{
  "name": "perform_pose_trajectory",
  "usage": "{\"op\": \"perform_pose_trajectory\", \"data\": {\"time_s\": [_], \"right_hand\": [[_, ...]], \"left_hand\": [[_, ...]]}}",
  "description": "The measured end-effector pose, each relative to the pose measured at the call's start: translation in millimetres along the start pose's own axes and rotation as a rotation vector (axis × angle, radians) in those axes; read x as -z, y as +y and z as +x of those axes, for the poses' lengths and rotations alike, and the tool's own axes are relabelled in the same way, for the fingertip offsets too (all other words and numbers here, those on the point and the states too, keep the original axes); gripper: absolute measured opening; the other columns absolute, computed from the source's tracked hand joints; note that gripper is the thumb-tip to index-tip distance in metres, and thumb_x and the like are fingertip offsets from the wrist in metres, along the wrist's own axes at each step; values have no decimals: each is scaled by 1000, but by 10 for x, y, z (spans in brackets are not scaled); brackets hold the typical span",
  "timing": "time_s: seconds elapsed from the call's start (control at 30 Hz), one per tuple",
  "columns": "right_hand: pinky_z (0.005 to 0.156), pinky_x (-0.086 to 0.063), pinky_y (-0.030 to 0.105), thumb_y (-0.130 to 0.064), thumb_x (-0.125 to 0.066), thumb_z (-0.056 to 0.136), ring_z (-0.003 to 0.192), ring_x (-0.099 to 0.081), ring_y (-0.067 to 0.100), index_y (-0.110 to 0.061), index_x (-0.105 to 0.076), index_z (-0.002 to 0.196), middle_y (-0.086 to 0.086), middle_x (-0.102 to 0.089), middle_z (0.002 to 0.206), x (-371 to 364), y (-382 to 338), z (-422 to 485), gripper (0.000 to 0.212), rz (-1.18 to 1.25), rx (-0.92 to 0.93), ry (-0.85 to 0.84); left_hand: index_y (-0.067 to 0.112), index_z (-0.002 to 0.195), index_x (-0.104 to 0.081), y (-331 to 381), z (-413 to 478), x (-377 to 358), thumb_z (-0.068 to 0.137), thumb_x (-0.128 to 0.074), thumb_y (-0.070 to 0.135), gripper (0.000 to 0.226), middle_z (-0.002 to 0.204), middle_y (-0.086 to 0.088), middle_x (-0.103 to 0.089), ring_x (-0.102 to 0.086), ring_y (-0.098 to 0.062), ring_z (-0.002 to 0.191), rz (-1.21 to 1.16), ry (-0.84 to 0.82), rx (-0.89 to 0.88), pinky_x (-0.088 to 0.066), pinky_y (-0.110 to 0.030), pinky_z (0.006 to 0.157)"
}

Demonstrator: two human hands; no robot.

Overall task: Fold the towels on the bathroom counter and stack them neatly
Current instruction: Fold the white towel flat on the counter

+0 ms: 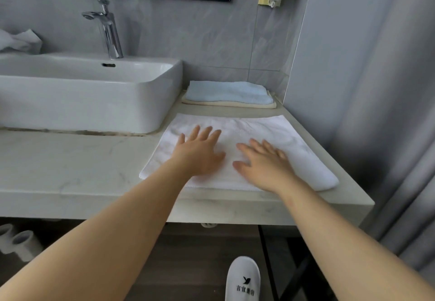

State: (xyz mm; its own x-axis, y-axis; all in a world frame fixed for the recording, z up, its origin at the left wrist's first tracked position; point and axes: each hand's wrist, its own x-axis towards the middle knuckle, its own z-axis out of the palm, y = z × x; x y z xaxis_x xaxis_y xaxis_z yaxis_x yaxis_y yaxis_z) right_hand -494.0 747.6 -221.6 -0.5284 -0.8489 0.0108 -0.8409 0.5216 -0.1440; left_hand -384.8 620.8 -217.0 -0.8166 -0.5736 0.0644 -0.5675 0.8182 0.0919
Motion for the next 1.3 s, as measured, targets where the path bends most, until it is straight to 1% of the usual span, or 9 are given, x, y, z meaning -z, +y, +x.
{"op": "perform_pose_trajectory", "data": {"time_s": [0.33,0.67,0.77,0.83,0.9,0.97,1.03,1.2,1.3], "right_hand": [[116,-5,39,-67,-18,90,146,1,17,-27,-9,151,-4,-2,159,-12,505,68,73,30,-263,-14],[115,-6,33,-62,-27,92,145,-6,7,-44,-23,144,-16,-13,156,-7,467,-337,55,64,4,31],[116,-3,32,-77,-19,80,145,1,6,-46,-12,146,-17,-3,157,-3,547,-477,73,3,46,-31],[116,-1,31,-97,-3,51,144,5,5,-47,-5,146,-18,3,157,0,595,-551,108,-29,70,-62],[115,0,30,-102,-9,36,144,9,5,-47,3,146,-18,9,156,1,623,-592,123,-97,98,-87],[115,-2,30,-90,-38,60,144,7,6,-46,4,146,-17,10,156,-5,626,-613,105,-146,131,-69],[115,-7,29,-74,-51,72,144,-2,5,-46,-6,146,-18,-2,157,-7,620,-632,91,-136,141,9],[111,-25,23,-44,-68,78,134,-36,4,-39,-50,130,-21,-43,141,12,720,-682,56,124,128,133],[102,-35,21,-15,-72,78,121,-52,10,-31,-67,112,-17,-60,121,4,856,-735,37,350,66,208]], "left_hand": [[35,148,-12,-290,51,-154,90,-13,67,66,158,-1,-9,-2,-23,145,44,-69,137,-6,-45,117],[35,147,-22,-298,-205,-67,101,-18,42,46,156,9,-15,-6,-17,145,-41,-48,-14,-6,-42,117],[37,146,-22,-404,-337,-51,98,-22,51,50,157,10,-13,-3,-14,146,-30,-84,-70,-3,-37,117],[36,147,-21,-477,-443,-34,94,-24,59,58,157,12,-10,0,-10,145,-47,-112,-103,0,-34,118],[33,147,-19,-512,-565,-10,79,-14,80,83,157,14,-10,-1,-7,145,-34,-131,-148,0,-33,118],[31,148,-18,-528,-674,1,49,4,97,120,156,15,-12,-3,-6,144,5,-117,-198,-3,-32,119],[30,149,-15,-571,-740,-22,40,3,100,131,156,14,-10,-3,-6,144,71,-88,-237,-2,-31,119],[33,149,-5,-703,-884,-63,65,-51,75,104,156,14,-4,0,-5,144,169,-33,-347,9,-18,109],[41,142,-24,-821,-959,-24,71,-59,48,79,150,20,-18,-15,-2,141,33,10,-337,2,-1,100]]}}
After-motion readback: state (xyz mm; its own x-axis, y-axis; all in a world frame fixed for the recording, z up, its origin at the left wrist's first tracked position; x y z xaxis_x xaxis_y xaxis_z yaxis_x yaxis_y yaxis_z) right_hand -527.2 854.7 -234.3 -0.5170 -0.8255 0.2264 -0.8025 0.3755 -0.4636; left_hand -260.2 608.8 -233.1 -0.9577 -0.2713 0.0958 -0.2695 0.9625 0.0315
